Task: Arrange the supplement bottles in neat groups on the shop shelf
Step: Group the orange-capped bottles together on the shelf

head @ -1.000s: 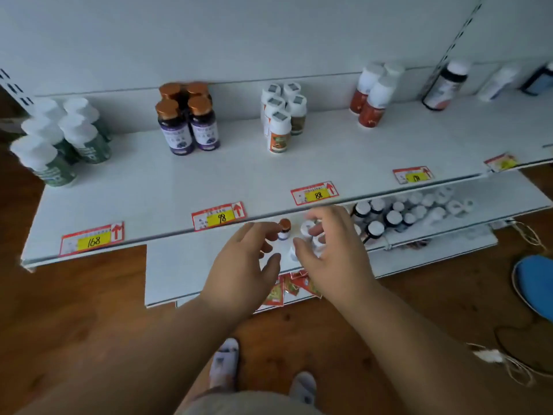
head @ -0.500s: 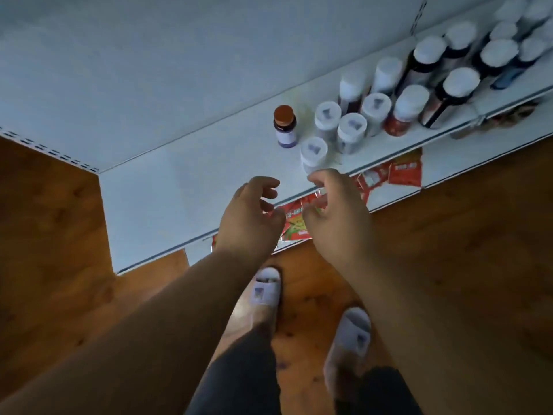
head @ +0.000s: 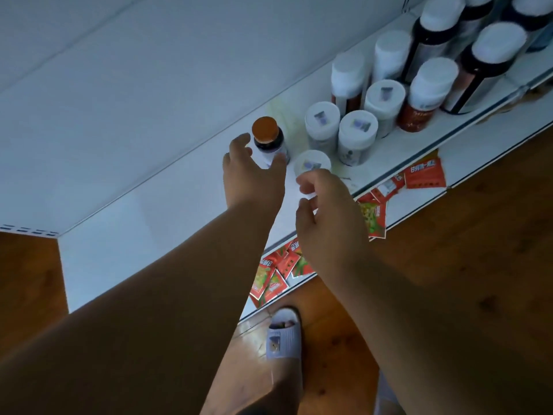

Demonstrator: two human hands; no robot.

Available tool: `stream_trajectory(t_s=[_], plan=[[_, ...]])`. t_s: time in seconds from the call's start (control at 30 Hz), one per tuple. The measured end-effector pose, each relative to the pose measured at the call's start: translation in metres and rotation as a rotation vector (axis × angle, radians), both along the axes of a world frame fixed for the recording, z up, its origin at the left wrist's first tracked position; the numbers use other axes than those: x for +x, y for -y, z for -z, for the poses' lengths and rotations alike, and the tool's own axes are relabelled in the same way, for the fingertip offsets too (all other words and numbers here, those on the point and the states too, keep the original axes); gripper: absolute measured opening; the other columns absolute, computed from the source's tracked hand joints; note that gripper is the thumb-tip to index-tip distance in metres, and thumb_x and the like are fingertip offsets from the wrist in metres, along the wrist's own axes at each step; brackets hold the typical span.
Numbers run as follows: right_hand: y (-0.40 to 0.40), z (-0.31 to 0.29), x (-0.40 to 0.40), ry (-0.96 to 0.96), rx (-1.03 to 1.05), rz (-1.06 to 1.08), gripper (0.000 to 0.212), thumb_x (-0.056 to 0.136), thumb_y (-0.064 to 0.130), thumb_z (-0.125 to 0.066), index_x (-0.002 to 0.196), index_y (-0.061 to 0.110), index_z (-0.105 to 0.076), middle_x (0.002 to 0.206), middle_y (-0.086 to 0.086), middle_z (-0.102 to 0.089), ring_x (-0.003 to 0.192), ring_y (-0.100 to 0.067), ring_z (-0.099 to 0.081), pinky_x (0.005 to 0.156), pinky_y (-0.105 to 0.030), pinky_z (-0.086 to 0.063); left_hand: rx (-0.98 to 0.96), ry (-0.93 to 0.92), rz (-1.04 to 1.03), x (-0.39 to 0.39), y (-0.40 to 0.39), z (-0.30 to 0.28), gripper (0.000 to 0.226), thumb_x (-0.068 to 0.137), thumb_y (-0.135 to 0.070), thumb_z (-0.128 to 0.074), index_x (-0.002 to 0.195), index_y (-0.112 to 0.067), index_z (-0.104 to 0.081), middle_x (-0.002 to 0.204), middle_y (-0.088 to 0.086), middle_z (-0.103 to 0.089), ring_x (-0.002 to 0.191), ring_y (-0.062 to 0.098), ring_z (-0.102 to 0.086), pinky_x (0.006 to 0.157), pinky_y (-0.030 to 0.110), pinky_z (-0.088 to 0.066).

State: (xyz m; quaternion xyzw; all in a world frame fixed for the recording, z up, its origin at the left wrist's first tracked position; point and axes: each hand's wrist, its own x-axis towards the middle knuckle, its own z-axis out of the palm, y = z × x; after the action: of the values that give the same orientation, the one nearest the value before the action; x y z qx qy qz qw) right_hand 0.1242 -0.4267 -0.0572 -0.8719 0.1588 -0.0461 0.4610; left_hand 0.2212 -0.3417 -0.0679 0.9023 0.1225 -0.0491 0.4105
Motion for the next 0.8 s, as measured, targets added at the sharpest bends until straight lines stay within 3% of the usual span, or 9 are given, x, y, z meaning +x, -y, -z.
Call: stream_trajectory(t_s=[0.13,0.23,0.37,0.47,0.57,0.63,0.73,0.8], plan=[[0.001,0.0,0.005,-0.01,0.04,0.022,0.036,0.092,0.014,-0.064,0.127,0.019,-0.054,0.12,0.0,-0.065,0.107,-0.013,-0.063,0.093,-0.027,-0.054,0.079,0.024,0.007,0.026,0.01,0.003,0.064,0.084,-0.047,-0.072,0.139,-0.031,-0.044,0.134,-0.002,-0.054,0.117,0.022,-0.056,0.094,0.037,-0.051],[0.004,-0.001,0.004,-0.003,0.053,0.022,0.037,0.093,0.013,-0.063,0.128,0.019,-0.053,0.117,0.0,-0.064,0.106,-0.011,-0.063,0.091,-0.024,-0.053,0.103,0.048,0.029,0.031,0.01,0.001,0.042,0.089,-0.042,-0.067,0.125,-0.027,-0.053,0.115,-0.003,-0.059,0.102,0.023,-0.059,0.08,0.031,-0.046],[0.008,-0.014,-0.008,-0.019,0.103,0.038,0.034,0.095,0.011,-0.06,0.127,0.019,-0.052,0.116,0.001,-0.062,0.1,-0.005,-0.058,0.086,-0.015,-0.05,0.005,0.045,-0.027,-0.001,-0.006,-0.025,0.032,0.096,-0.035,-0.058,0.126,-0.024,-0.053,0.103,-0.009,-0.058,0.09,0.015,-0.058,0.067,0.021,-0.044],[0.011,-0.047,-0.025,-0.089,0.146,0.016,0.024,0.096,0.018,-0.059,0.12,0.019,-0.054,0.114,-0.002,-0.06,0.098,-0.009,-0.058,0.074,-0.011,-0.044,-0.037,-0.014,-0.018,-0.051,-0.025,-0.064,0.029,0.099,-0.035,-0.05,0.126,-0.026,-0.052,0.108,-0.006,-0.063,0.094,0.02,-0.065,0.081,0.035,-0.055],[0.013,-0.092,-0.055,-0.201,0.177,-0.062,0.023,0.096,0.031,-0.061,0.116,0.023,-0.054,0.112,0.001,-0.056,0.096,-0.011,-0.057,0.068,-0.011,-0.041,-0.151,-0.124,-0.041,-0.116,-0.038,-0.123,0.028,0.104,-0.029,-0.043,0.129,-0.027,-0.053,0.115,-0.004,-0.065,0.098,0.019,-0.066,0.079,0.033,-0.057],[0.013,-0.13,-0.083,-0.285,0.295,-0.1,0.018,0.096,0.034,-0.06,0.112,0.028,-0.055,0.113,0.003,-0.059,0.096,-0.011,-0.06,0.072,-0.018,-0.047,-0.262,-0.189,-0.104,-0.156,-0.041,-0.171,0.025,0.105,-0.026,-0.041,0.125,-0.028,-0.055,0.112,-0.003,-0.067,0.099,0.022,-0.068,0.08,0.034,-0.059],[0.01,-0.193,-0.13,-0.394,0.499,-0.147,0.011,0.096,0.038,-0.058,0.105,0.031,-0.059,0.104,0.011,-0.065,0.095,-0.009,-0.065,0.083,-0.037,-0.058,-0.378,-0.271,-0.214,-0.201,-0.043,-0.237,0.022,0.106,-0.031,-0.04,0.123,-0.029,-0.054,0.098,-0.005,-0.07,0.082,0.011,-0.073,0.06,0.02,-0.054],[0.009,-0.234,-0.153,-0.398,0.578,-0.167,0.013,0.096,0.038,-0.06,0.105,0.029,-0.06,0.102,0.007,-0.068,0.089,-0.01,-0.069,0.078,-0.033,-0.06,-0.402,-0.277,-0.238,-0.222,-0.045,-0.274,0.02,0.106,-0.036,-0.039,0.119,-0.029,-0.053,0.091,-0.007,-0.069,0.067,-0.001,-0.07,0.054,0.014,-0.051]])
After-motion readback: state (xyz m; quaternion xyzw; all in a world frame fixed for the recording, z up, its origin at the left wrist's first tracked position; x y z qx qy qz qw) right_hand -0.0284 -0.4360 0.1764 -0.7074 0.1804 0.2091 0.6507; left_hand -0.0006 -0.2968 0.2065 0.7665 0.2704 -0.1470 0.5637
